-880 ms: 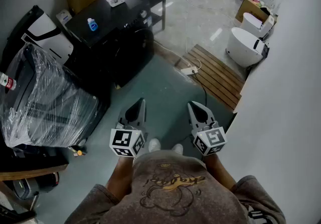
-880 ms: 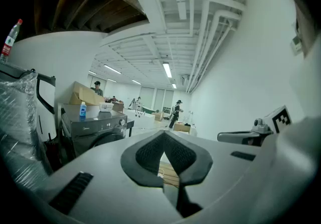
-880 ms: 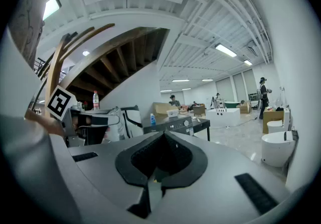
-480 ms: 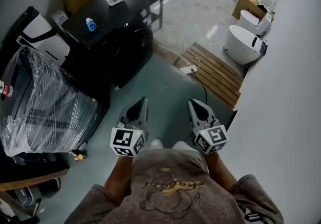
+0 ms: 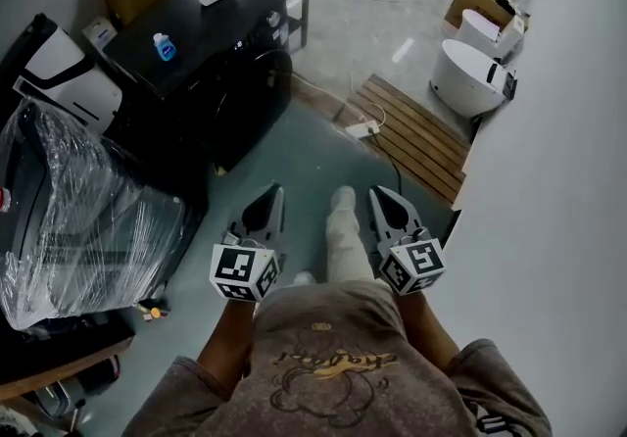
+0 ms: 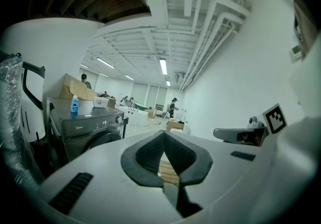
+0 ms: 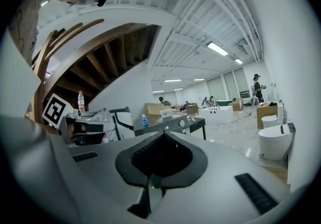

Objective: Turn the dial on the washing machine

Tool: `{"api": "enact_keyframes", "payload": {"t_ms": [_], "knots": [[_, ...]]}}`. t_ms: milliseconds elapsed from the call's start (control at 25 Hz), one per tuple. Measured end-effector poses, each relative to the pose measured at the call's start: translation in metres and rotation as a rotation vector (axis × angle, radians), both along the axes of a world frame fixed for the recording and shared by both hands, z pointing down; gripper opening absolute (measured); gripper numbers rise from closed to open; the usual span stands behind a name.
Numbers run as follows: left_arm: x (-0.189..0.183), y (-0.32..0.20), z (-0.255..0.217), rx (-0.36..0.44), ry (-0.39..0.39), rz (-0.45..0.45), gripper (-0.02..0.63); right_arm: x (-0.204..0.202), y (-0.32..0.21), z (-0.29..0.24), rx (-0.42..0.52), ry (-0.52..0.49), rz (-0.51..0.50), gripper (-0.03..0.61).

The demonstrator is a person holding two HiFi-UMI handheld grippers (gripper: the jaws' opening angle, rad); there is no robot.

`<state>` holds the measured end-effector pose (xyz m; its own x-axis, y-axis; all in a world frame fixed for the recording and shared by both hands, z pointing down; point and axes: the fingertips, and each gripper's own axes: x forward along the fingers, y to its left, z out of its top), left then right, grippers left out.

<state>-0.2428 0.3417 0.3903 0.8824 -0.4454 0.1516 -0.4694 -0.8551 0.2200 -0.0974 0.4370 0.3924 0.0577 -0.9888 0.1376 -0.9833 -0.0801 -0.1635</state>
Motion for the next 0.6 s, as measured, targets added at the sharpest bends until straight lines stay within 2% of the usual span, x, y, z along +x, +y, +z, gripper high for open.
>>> {"api": "enact_keyframes", "payload": {"t_ms": [280, 600], "knots": [[0.032, -0.063, 0.005, -0.008, 0.002, -0.036, 0.0, 0.033, -0.071, 0.003, -0.007, 0.013, -0.05, 0.002], [0.103, -0.158, -0.007, -0.015, -0.008, -0.112, 0.0, 0.105, -0.181, -0.004, -0.005, -0.015, -0.147, 0.002]]}}
